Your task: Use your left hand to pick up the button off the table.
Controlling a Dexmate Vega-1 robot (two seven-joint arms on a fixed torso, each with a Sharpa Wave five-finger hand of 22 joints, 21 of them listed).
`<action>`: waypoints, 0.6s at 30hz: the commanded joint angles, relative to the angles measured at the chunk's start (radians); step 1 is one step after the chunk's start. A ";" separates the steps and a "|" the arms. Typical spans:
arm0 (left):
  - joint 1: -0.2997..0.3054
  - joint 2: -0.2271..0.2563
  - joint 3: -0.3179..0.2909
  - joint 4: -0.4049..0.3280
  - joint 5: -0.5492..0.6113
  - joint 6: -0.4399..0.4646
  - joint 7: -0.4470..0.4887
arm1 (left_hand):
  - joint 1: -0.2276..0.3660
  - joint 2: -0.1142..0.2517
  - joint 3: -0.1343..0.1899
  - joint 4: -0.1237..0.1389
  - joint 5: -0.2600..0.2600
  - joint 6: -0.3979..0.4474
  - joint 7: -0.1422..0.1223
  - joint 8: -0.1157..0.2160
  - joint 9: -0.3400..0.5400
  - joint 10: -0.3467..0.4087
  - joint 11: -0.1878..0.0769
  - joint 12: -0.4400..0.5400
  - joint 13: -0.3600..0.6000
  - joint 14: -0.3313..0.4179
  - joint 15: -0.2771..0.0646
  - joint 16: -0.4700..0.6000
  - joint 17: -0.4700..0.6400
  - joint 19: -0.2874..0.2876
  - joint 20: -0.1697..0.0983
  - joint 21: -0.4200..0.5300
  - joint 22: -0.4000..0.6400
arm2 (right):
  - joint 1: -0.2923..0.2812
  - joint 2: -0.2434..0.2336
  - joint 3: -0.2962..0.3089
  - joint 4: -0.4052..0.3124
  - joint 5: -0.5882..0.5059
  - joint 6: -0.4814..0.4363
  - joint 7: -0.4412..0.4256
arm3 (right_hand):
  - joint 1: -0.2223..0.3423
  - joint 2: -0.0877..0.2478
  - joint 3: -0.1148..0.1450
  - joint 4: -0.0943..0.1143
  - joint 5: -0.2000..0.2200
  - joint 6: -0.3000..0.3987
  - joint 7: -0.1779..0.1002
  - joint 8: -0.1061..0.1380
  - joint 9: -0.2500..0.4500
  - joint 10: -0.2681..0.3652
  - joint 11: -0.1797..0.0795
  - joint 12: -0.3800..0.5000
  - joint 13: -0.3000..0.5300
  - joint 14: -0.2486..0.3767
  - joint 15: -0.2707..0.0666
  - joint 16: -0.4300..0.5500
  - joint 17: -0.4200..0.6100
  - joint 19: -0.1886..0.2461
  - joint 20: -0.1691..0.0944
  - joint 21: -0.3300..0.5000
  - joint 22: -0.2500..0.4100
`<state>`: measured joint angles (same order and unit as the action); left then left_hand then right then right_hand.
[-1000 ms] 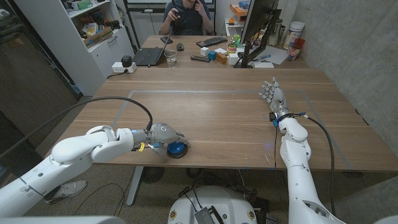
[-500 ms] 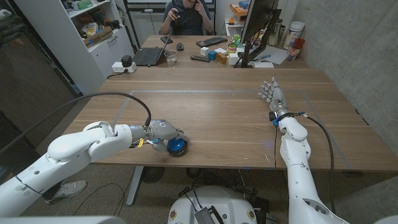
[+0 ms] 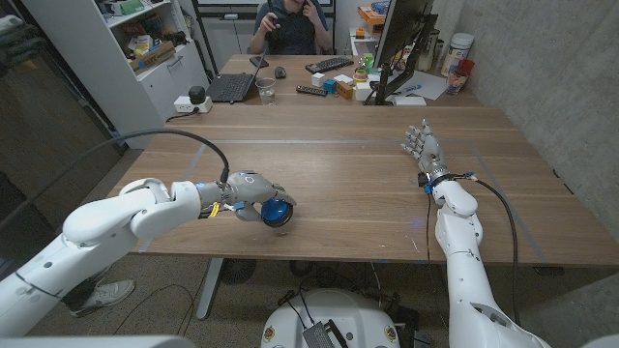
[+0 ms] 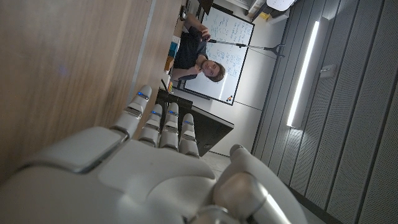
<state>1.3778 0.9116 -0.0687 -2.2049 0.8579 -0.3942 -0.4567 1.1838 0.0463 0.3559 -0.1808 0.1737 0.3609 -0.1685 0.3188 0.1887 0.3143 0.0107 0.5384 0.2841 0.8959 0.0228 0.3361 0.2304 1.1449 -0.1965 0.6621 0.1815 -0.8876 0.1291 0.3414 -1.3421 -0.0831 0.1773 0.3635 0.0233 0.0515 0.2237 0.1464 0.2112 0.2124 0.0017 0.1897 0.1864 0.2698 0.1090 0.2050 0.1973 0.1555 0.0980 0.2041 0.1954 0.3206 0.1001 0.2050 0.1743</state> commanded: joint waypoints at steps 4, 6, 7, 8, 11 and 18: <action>-0.024 -0.043 -0.045 -0.032 -0.042 0.012 -0.026 | 0.006 0.086 0.057 0.051 0.006 0.380 0.242 0.002 0.020 0.349 -0.050 0.103 0.196 0.150 -0.241 -0.011 0.002 0.004 -0.007 0.007 0.001 | 0.030 -0.010 0.008 0.049 0.002 0.015 0.011 | 0.004 0.001 -0.004 -0.004 0.010 0.005 -0.003 0.006 0.003 0.004 0.006 0.002 0.006 0.007 0.001 0.000 0.003 -0.003 -0.001 -0.004 0.005; -0.022 -0.051 -0.053 -0.042 -0.032 0.014 -0.021 | 0.004 0.087 0.057 0.052 0.006 0.381 0.242 0.002 0.020 0.349 -0.050 0.102 0.196 0.152 -0.241 -0.011 0.002 0.004 -0.007 0.008 0.001 | 0.033 -0.009 0.009 0.053 0.003 0.018 0.009 | 0.005 0.001 -0.004 -0.004 0.010 0.005 -0.004 0.006 0.003 0.005 0.006 0.002 0.006 0.007 0.001 0.000 0.003 -0.003 -0.001 -0.004 0.005; -0.017 -0.055 -0.057 -0.051 -0.012 0.018 -0.014 | 0.001 0.087 0.058 0.053 0.005 0.382 0.244 0.002 0.020 0.349 -0.043 0.101 0.198 0.154 -0.241 -0.011 0.003 0.004 -0.007 0.009 0.001 | 0.035 -0.010 0.011 0.056 0.006 0.018 0.014 | 0.005 0.001 -0.004 -0.004 0.010 0.005 -0.004 0.006 0.003 0.005 0.006 0.002 0.006 0.007 0.001 0.000 0.003 -0.003 -0.002 -0.004 0.005; -0.019 -0.056 -0.058 -0.048 -0.016 0.013 -0.011 | -0.001 0.087 0.058 0.053 0.005 0.383 0.244 0.002 0.020 0.350 -0.041 0.101 0.198 0.155 -0.241 -0.012 0.003 0.004 -0.007 0.009 0.002 | 0.035 -0.012 0.009 0.055 0.000 0.020 0.011 | 0.005 0.001 -0.004 -0.004 0.010 0.005 -0.004 0.006 0.003 0.004 0.005 0.002 0.006 0.007 0.001 0.000 0.003 -0.003 -0.002 -0.004 0.005; -0.020 -0.063 -0.064 -0.053 -0.020 0.012 -0.013 | -0.004 0.088 0.059 0.055 0.005 0.383 0.244 0.000 0.020 0.350 -0.041 0.100 0.199 0.160 -0.241 -0.011 0.004 0.006 -0.007 0.011 0.002 | 0.039 -0.013 0.013 0.063 0.003 0.023 0.013 | 0.005 0.001 -0.004 -0.004 0.010 0.005 -0.004 0.006 0.003 0.004 0.006 0.002 0.006 0.007 0.001 0.000 0.003 -0.003 -0.002 -0.004 0.005; -0.032 -0.074 -0.072 -0.055 -0.062 0.003 -0.034 | -0.015 0.088 0.063 0.057 0.006 0.397 0.247 0.001 0.020 0.367 -0.035 0.103 0.204 0.178 -0.241 -0.013 0.004 0.015 -0.008 0.020 0.003 | 0.047 -0.014 0.017 0.076 0.007 0.026 0.018 | 0.005 0.000 -0.006 -0.004 0.010 0.006 -0.004 0.007 0.003 0.004 0.006 0.001 0.006 0.008 0.003 0.000 0.003 -0.004 -0.002 -0.004 0.005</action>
<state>1.3564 0.8614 -0.1204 -2.2452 0.8217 -0.3850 -0.4790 1.1836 0.0464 0.3558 -0.1807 0.1741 0.3753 -0.1829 0.3111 0.1884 0.3555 0.0408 0.6158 0.2999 0.9494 -0.0298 0.3266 0.2311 1.1542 -0.1977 0.6734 0.1816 -0.8550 0.1185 0.3515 -1.2901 -0.0823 0.1959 0.3734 0.0232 0.0515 0.2209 0.1436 0.2112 0.2125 0.0017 0.1897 0.1864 0.2697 0.1090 0.2050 0.1973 0.1555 0.0980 0.2041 0.1954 0.3206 0.1001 0.2050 0.1743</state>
